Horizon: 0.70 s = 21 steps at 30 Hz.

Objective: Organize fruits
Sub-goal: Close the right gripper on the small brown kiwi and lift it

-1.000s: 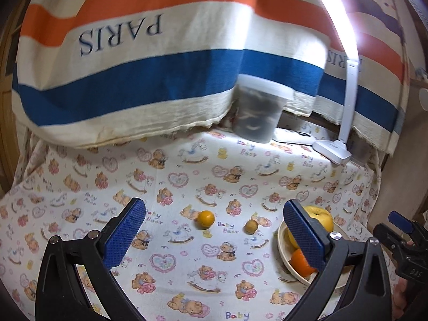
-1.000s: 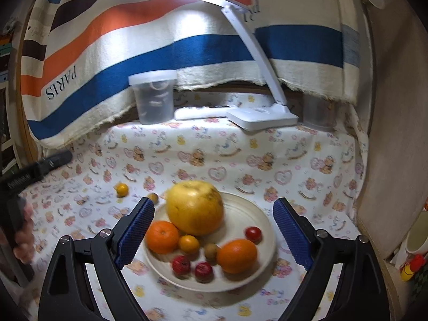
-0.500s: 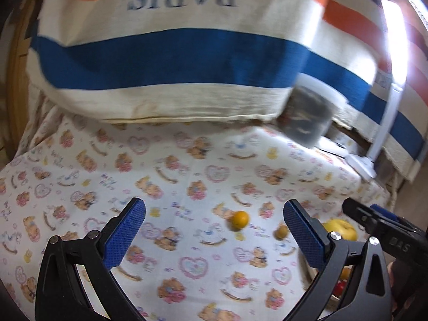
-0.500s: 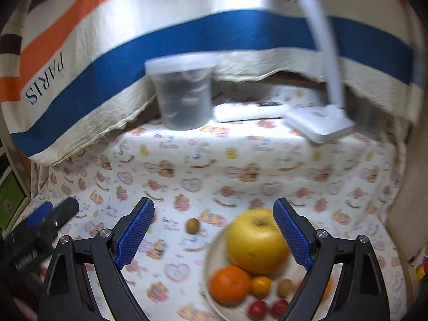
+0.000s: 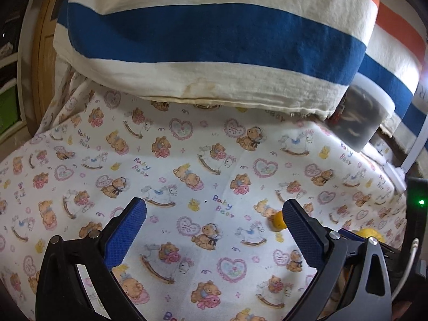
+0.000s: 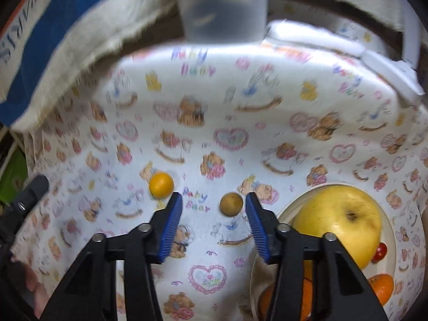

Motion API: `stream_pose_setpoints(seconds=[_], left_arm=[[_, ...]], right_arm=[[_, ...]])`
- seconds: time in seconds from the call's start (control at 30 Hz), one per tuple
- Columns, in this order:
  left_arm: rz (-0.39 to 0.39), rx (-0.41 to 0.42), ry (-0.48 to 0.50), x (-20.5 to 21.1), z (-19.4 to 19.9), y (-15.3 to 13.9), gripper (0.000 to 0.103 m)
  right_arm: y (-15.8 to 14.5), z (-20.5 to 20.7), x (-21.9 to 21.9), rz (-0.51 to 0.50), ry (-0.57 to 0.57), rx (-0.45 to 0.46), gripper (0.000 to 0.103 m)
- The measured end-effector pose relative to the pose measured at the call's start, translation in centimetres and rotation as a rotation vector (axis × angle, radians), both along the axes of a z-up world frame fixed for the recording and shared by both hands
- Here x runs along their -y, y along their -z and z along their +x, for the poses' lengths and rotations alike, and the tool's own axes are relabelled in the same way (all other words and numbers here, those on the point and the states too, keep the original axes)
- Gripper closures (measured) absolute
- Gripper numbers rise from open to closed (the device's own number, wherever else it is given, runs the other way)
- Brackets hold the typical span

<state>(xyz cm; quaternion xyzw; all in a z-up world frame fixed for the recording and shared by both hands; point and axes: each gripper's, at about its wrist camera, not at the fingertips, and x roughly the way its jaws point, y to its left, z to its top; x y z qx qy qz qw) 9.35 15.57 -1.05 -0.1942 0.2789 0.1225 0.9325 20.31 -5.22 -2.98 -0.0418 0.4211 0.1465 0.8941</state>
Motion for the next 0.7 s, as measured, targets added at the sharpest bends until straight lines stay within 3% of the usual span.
stream_pose_setpoints(seconds=[0.07,0.2,0.37,0.57,0.7], left_arm=[[0.018,-0.006,-0.002,0.2,0.0,0.1,0.002],[-0.042,0.005,0.030,0.5,-0.2,-0.1,0.002],[0.025,0.030,0.016,1.4,-0.4,-0.9,0.002],[0.029,0.037,0.038,1.8,-0.5,-1.2,0.002],[0.051,0.046,0.043,1.7,-0.3,-0.9,0.002]], right_arm=[[0.4,0.4,-0.3,-0.024,-0.006,0.001,0.063],[1.1,0.6,-0.8,-0.074,-0.022,0.027,0.068],[1.7,0.6,-1.7,-0.130,-0.024,0.044,0.071],[3.1,0.8,-4.1,-0.289,0.010,0.039,0.073],[3.9,1.5,-5.6,-0.329,0.016,0.022,0.074]])
